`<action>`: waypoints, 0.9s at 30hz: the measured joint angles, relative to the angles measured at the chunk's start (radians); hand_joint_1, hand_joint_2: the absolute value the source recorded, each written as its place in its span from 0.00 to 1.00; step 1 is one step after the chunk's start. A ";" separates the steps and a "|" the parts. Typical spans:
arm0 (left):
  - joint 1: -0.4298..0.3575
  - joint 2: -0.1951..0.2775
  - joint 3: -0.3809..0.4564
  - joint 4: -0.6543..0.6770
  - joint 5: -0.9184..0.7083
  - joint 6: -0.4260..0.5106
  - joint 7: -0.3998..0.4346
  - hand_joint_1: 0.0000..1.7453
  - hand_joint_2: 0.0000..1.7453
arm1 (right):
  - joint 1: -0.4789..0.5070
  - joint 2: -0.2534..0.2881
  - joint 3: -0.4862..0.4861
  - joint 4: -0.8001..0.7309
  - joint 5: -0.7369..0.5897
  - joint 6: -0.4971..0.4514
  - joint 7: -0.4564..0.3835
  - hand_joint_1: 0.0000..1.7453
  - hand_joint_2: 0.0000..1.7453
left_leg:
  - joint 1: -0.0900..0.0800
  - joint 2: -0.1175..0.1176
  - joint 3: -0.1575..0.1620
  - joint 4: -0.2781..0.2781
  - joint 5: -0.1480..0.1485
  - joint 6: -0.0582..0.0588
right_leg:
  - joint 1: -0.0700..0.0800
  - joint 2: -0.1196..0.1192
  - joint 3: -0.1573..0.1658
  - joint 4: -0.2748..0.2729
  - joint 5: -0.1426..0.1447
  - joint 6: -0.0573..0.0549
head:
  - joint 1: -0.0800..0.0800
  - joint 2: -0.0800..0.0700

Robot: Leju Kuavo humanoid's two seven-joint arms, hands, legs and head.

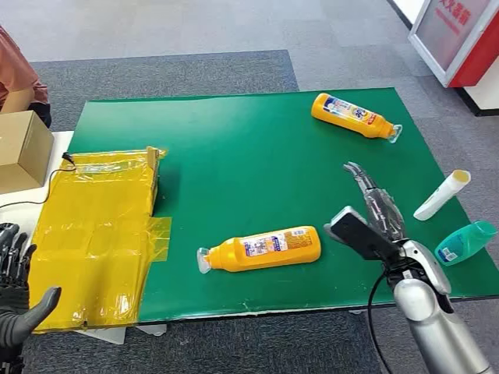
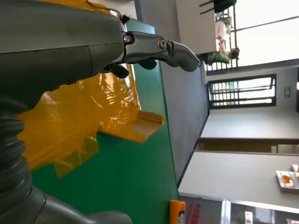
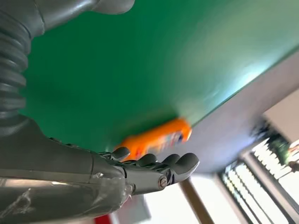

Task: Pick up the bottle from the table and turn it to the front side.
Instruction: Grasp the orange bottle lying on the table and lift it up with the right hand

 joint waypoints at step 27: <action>-0.073 -0.020 -0.083 -0.084 -0.249 0.321 -0.051 0.00 1.00 | -0.150 -0.112 0.383 0.111 0.134 0.158 0.072 0.00 1.00 | 0.000 0.000 0.000 0.000 0.001 0.000 | 0.000 0.000 -0.001 0.000 0.000 0.000 | 0.000 0.000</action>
